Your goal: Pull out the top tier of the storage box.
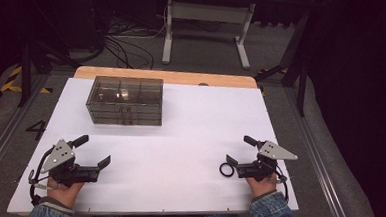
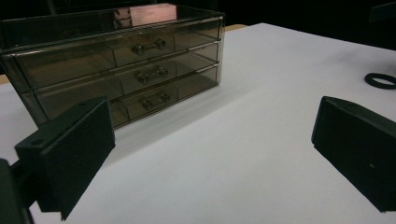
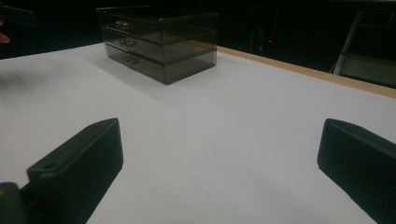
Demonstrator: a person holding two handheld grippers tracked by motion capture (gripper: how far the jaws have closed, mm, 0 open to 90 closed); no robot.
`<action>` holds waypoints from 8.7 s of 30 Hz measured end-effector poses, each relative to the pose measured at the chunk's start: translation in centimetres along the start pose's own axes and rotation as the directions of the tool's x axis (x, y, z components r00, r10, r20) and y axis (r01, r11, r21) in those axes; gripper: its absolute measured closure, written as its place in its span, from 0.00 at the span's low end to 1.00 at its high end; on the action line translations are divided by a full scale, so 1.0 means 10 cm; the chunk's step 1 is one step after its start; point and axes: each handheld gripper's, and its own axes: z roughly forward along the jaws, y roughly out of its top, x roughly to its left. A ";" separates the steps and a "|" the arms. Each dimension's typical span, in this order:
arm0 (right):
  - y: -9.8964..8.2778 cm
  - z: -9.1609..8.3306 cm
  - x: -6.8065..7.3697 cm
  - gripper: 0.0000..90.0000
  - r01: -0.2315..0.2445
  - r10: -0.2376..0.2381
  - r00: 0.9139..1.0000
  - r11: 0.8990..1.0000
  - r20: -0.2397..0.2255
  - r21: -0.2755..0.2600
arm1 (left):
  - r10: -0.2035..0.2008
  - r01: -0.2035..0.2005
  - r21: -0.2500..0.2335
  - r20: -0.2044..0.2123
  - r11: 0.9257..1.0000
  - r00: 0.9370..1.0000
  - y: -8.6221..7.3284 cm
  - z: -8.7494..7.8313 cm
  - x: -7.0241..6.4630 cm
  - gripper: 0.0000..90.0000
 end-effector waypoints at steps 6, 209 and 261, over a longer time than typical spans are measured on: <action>0.00 0.00 0.00 0.01 -0.004 0.004 1.000 1.000 0.000 0.003 | -0.002 0.002 0.010 0.010 1.000 1.000 0.00 0.00 0.01 0.03; -0.01 0.03 -0.01 0.01 -0.018 0.018 0.999 1.000 -0.036 0.013 | 0.969 -0.790 0.563 -0.172 0.244 0.177 0.30 1.20 -0.12 0.71; -0.01 0.03 -0.01 0.02 -0.013 0.013 0.999 1.000 -0.040 0.009 | 0.972 -0.769 0.594 -0.126 0.234 0.199 0.31 1.22 -0.14 0.88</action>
